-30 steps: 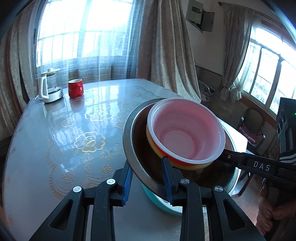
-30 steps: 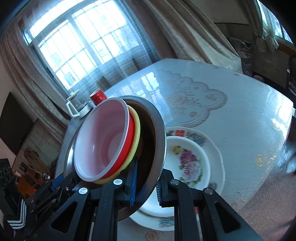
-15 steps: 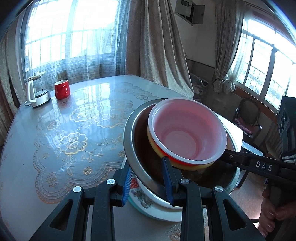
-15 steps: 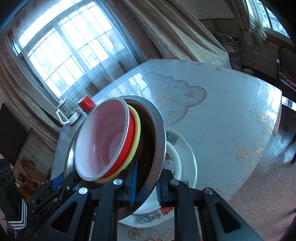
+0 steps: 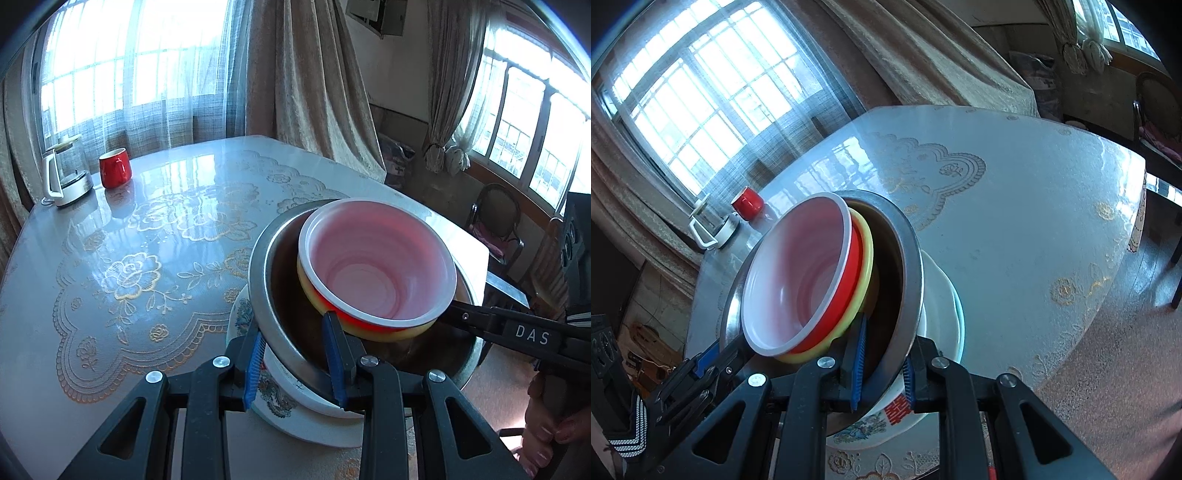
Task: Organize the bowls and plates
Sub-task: 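Lower the steel bowl onto the floral plate stack with both grippers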
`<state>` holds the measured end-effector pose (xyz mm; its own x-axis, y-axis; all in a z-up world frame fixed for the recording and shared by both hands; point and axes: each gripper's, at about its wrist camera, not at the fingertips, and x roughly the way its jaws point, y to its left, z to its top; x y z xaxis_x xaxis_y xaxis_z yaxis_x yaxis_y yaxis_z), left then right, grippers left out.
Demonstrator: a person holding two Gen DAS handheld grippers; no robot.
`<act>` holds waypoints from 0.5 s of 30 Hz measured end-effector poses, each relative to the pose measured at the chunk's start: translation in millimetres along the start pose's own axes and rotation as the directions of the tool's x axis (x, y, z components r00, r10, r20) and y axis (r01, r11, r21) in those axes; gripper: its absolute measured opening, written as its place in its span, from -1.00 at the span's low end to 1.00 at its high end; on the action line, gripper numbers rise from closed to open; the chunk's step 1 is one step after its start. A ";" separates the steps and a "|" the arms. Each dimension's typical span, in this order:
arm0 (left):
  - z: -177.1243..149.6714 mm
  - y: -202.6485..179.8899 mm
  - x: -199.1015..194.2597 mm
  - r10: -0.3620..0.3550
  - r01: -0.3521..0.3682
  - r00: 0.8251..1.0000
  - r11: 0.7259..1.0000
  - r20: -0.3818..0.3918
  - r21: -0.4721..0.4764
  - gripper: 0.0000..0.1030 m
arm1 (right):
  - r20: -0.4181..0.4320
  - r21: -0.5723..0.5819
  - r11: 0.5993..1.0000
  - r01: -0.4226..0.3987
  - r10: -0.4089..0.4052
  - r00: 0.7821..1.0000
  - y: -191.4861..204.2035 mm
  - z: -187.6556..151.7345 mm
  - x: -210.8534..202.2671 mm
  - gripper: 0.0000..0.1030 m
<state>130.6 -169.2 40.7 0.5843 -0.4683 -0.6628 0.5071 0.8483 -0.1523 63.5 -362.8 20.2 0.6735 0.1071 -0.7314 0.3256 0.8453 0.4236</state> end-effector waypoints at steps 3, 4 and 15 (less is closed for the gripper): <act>-1.2 -1.5 2.0 -0.004 0.004 1.000 1.000 -0.001 -0.001 -0.39 | -0.006 0.004 1.000 0.007 -0.007 1.000 -1.3 -0.5 1.6 -0.65; -0.4 -1.0 3.2 -0.004 0.004 1.000 1.000 -0.004 0.001 -0.39 | -0.007 0.006 1.000 0.008 -0.008 1.000 -1.8 -0.7 2.0 -0.65; -4.2 2.8 11.2 0.018 -0.018 1.000 1.000 -0.025 -0.005 -0.39 | -0.043 0.017 1.000 0.012 -0.011 0.999 -3.4 -2.3 14.8 -0.63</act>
<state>135.9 -171.0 29.7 0.5774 -0.4464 -0.6836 0.4934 0.8579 -0.1435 70.8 -362.9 6.7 0.6404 0.1204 -0.7585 0.3444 0.8377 0.4238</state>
